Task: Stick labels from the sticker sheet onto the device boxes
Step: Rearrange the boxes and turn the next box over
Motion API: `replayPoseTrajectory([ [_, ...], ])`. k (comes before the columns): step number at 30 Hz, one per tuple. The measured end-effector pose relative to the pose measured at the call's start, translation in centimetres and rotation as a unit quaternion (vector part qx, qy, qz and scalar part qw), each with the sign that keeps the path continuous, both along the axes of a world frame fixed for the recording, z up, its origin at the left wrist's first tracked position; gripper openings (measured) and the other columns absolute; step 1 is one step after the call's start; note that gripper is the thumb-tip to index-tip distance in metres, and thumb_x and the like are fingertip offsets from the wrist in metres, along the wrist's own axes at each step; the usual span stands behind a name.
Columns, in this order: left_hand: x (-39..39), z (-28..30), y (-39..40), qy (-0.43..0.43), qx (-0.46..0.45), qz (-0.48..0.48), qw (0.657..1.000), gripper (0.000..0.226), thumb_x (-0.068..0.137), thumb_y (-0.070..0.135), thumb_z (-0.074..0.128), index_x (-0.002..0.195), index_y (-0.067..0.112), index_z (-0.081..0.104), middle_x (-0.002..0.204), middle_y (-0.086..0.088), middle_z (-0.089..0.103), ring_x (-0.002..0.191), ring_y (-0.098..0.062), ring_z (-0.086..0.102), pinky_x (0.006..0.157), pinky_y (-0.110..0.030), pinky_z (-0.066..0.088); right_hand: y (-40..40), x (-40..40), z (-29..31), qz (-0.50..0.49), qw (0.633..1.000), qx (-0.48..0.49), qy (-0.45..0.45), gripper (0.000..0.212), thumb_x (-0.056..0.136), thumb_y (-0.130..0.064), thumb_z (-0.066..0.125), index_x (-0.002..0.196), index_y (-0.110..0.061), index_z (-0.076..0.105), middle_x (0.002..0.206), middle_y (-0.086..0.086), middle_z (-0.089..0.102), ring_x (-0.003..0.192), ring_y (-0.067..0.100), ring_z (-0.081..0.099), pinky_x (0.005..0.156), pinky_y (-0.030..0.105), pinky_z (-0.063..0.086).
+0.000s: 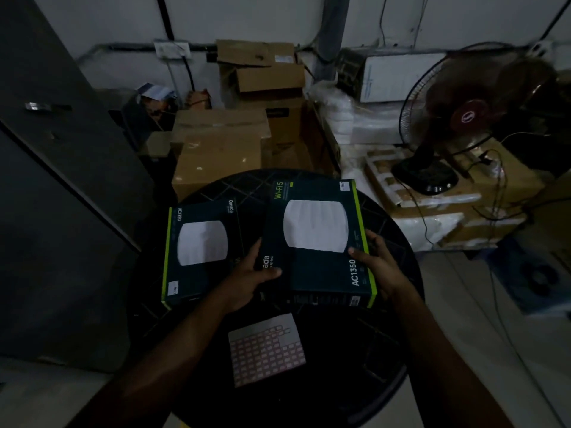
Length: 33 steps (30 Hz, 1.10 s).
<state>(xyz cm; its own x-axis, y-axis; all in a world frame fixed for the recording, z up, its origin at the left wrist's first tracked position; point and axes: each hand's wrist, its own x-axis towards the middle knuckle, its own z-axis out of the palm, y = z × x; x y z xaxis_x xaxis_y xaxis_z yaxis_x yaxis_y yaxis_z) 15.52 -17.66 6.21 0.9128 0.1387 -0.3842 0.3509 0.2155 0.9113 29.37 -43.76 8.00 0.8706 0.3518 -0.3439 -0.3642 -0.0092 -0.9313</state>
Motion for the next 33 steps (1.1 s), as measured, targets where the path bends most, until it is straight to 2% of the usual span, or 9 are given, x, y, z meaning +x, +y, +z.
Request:
replayPoseTrajectory([
  [7, 7.8, -3.2, -3.6, 0.026, 0.005, 0.012, 1.0, 0.095, 0.088, 0.008, 0.071, 0.157, 0.035, 0.01, 0.153, 0.0, 0.04, 0.132, -0.021, 0.048, 0.112, -0.041, 0.041, -1.8, 8.3, -1.3, 0.076, 0.984, -0.146, -0.067, 0.082, 0.079, -0.007, 0.081, 0.147, -0.026, 0.04, 0.126, 0.001, 0.063, 0.11, 0.023, 0.065, 0.075, 0.025, 0.058],
  [11, 9.6, -5.6, -3.7, 0.069, 0.098, -0.027, 0.992, 0.108, 0.077, 0.044, 0.077, 0.155, 0.044, 0.001, 0.164, -0.002, 0.017, 0.144, -0.021, 0.03, 0.118, -0.042, 0.031, -1.7, 10.4, -5.1, 0.11, 0.948, -0.274, -0.122, 0.081, 0.08, -0.019, 0.083, 0.148, -0.017, 0.04, 0.133, -0.002, 0.056, 0.119, 0.019, 0.056, 0.099, 0.033, 0.05],
  [14, 9.2, -6.2, -4.2, 0.078, 0.194, -0.052, 0.977, 0.085, 0.097, 0.022, 0.061, 0.157, 0.03, 0.002, 0.159, -0.002, 0.024, 0.134, -0.014, 0.036, 0.103, -0.022, 0.032, -1.5, 9.9, -6.7, 0.138, 0.894, -0.402, -0.144, 0.073, 0.081, -0.011, 0.079, 0.146, -0.013, 0.046, 0.14, 0.01, 0.057, 0.127, 0.026, 0.056, 0.106, 0.03, 0.04],
  [18, 7.5, -7.3, -2.4, 0.066, 0.259, -0.015, 0.963, 0.078, 0.099, 0.02, 0.059, 0.158, 0.02, 0.009, 0.158, -0.006, 0.034, 0.142, -0.023, 0.036, 0.105, -0.027, 0.031, 1.0, 7.0, -5.8, 0.07, 0.865, -0.445, -0.219, 0.057, 0.073, -0.034, 0.068, 0.125, -0.011, 0.065, 0.123, 0.02, 0.065, 0.114, 0.04, 0.061, 0.093, 0.04, 0.049],
  [20, 5.8, -7.3, -0.7, 0.068, 0.279, 0.008, 0.958, 0.074, 0.098, 0.019, 0.059, 0.157, 0.023, 0.015, 0.15, -0.007, 0.044, 0.136, -0.024, 0.044, 0.108, -0.035, 0.037, 3.6, 5.3, -5.9, 0.026, 0.85, -0.431, -0.302, 0.055, 0.066, -0.037, 0.058, 0.113, -0.01, 0.071, 0.118, 0.021, 0.065, 0.11, 0.041, 0.061, 0.091, 0.044, 0.052],
  [23, 2.1, -7.1, 2.8, 0.046, 0.312, 0.048, 0.948, 0.064, 0.096, 0.018, 0.062, 0.151, 0.024, 0.032, 0.134, -0.001, 0.052, 0.124, -0.019, 0.053, 0.105, -0.04, 0.045, 9.2, 1.3, -5.9, 0.042, 0.859, -0.333, -0.387, 0.031, 0.073, -0.008, 0.067, 0.104, -0.006, 0.071, 0.112, 0.02, 0.065, 0.109, 0.038, 0.06, 0.096, 0.042, 0.051],
  [26, -2.3, -8.0, 7.4, 0.059, 0.388, 0.096, 0.915, 0.053, 0.092, 0.015, 0.066, 0.142, 0.012, 0.048, 0.131, -0.002, 0.057, 0.12, -0.017, 0.054, 0.102, -0.024, 0.04, 14.6, -2.2, -7.1, 0.155, 0.88, -0.275, -0.355, 0.033, 0.08, 0.004, 0.064, 0.111, -0.008, 0.069, 0.116, 0.013, 0.064, 0.11, 0.026, 0.059, 0.099, 0.029, 0.047],
  [30, -7.4, -10.1, 12.7, 0.228, 0.479, 0.151, 0.834, 0.063, 0.081, 0.04, 0.067, 0.138, 0.018, 0.054, 0.137, -0.021, 0.051, 0.129, -0.04, 0.043, 0.11, -0.04, 0.028, 19.5, -4.7, -10.0, 0.29, 0.873, -0.285, -0.27, 0.047, 0.085, -0.005, 0.068, 0.131, -0.011, 0.061, 0.133, 0.015, 0.059, 0.125, 0.028, 0.055, 0.098, 0.013, 0.032],
  [33, -9.8, -12.5, 15.8, 0.244, 0.384, 0.151, 0.878, 0.079, 0.07, 0.042, 0.077, 0.142, 0.028, 0.049, 0.138, -0.018, 0.052, 0.128, -0.04, 0.049, 0.11, -0.047, 0.04, 21.5, -5.7, -11.9, 0.358, 0.853, -0.305, -0.225, 0.07, 0.087, -0.021, 0.072, 0.149, -0.021, 0.04, 0.152, 0.018, 0.04, 0.141, 0.032, 0.037, 0.112, 0.026, 0.031],
])
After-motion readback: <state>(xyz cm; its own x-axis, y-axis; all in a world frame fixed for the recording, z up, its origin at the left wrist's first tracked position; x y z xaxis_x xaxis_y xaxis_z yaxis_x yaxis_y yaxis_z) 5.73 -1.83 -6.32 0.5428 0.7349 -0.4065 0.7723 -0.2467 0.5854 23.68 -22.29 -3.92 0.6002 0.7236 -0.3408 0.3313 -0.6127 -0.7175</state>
